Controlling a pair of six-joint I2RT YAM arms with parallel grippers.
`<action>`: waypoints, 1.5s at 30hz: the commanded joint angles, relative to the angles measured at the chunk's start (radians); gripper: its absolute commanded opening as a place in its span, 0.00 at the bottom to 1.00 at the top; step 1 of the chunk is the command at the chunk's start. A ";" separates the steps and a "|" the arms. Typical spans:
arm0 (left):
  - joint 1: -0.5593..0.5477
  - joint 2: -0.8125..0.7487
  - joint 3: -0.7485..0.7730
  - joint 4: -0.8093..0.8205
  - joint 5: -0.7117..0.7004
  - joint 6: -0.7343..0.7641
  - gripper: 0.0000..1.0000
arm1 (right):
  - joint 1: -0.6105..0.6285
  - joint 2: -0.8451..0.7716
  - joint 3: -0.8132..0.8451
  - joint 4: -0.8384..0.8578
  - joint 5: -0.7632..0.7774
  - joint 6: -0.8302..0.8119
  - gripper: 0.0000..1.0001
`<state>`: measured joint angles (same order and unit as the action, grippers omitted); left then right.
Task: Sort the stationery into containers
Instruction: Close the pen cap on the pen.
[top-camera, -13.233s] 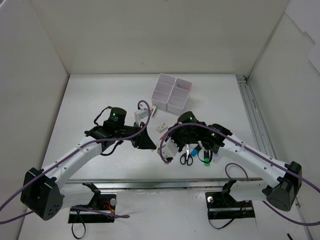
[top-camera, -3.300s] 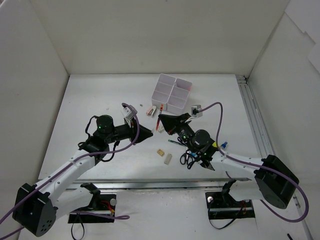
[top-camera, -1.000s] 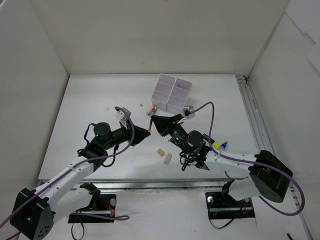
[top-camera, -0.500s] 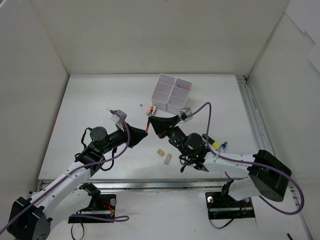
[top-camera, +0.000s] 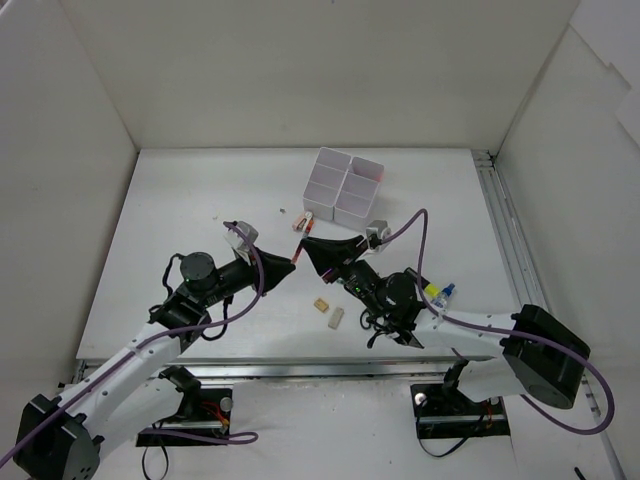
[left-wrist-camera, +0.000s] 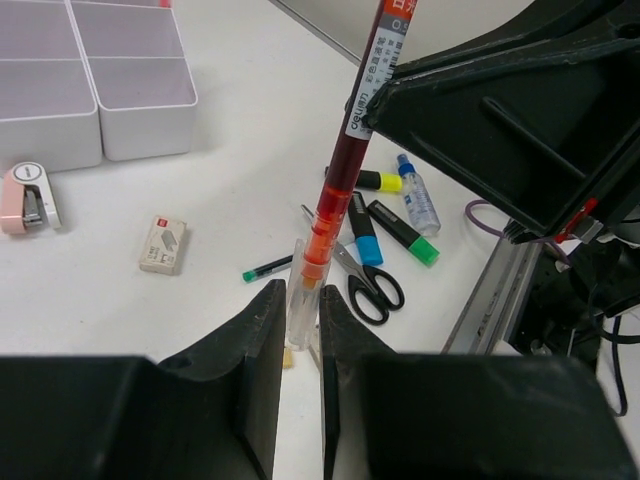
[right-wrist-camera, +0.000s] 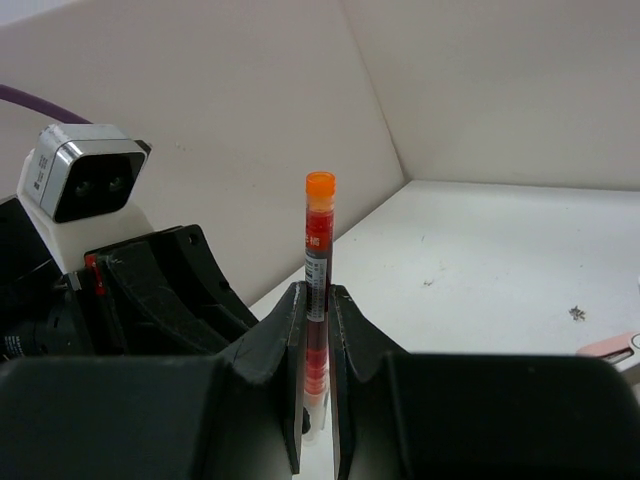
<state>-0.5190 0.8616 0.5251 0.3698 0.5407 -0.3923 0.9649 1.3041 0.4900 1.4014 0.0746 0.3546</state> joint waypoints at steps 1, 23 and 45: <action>0.013 -0.052 0.147 0.247 -0.108 0.055 0.00 | 0.021 0.004 -0.056 -0.073 -0.078 0.059 0.00; 0.013 -0.048 0.219 0.225 -0.057 0.086 0.00 | 0.021 0.002 -0.048 -0.143 -0.116 0.071 0.00; 0.031 -0.116 0.201 -0.365 -0.435 -0.054 0.99 | -0.477 0.041 0.263 -0.252 -0.152 -0.454 0.00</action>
<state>-0.4976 0.7368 0.7204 0.0246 0.1543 -0.4080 0.5419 1.3117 0.6758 1.1004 0.0647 0.0410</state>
